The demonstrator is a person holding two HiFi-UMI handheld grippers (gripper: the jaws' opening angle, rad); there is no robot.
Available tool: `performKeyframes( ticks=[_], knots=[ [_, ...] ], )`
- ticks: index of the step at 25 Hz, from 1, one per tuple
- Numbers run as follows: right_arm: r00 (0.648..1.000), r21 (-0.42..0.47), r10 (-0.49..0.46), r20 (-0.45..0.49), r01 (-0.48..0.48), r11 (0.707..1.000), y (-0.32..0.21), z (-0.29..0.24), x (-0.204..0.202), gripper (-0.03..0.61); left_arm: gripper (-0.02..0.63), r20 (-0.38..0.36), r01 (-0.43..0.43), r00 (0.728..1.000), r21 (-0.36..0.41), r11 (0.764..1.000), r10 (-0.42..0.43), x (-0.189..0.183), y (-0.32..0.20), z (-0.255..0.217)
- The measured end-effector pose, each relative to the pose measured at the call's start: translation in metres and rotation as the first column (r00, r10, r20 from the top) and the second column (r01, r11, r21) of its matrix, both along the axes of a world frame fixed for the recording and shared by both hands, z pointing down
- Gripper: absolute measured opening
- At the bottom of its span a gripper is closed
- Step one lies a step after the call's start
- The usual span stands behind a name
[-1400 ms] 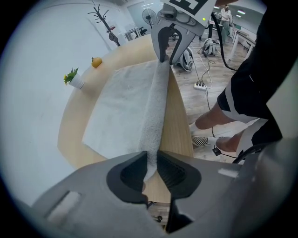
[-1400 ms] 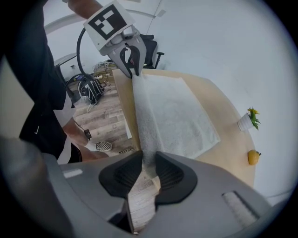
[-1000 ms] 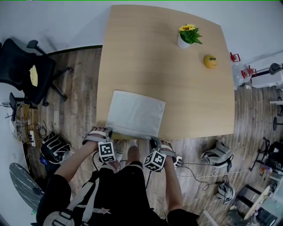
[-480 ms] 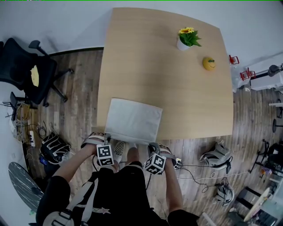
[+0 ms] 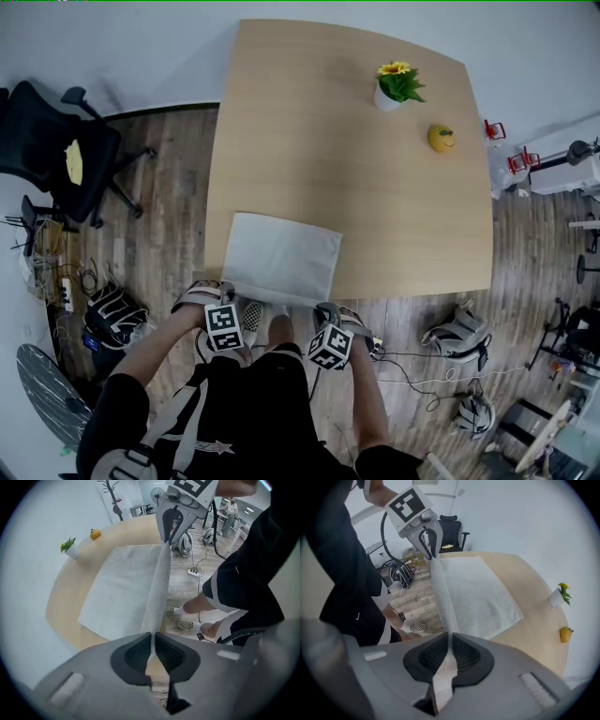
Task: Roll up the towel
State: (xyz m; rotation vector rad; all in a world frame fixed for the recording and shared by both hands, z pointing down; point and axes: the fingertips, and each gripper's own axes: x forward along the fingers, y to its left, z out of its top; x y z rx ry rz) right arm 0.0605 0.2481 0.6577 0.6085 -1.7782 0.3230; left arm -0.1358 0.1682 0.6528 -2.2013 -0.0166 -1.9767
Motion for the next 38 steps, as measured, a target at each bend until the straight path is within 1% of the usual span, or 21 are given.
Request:
performKeyframes(
  ticks=[13,29,38],
  knots=[
    [1.0,0.016,0.02,0.004,-0.02,1.0,-0.017,-0.004,0.008,0.037,0.04,-0.009,0.016,1.0,0.02,1.0,-0.016,0.006,-0.014,-0.004],
    [0.999,0.028,0.041,-0.001,-0.04,0.999,-0.041,0.001,0.017,0.037,0.04,-0.039,0.046,0.998,0.04,0.998,-0.044,0.014,-0.04,-0.004],
    [0.998,0.015,0.061,0.007,-0.061,0.998,-0.049,0.009,0.019,0.038,0.04,-0.028,0.033,0.999,0.053,0.998,-0.031,0.017,-0.051,0.008]
  ],
)
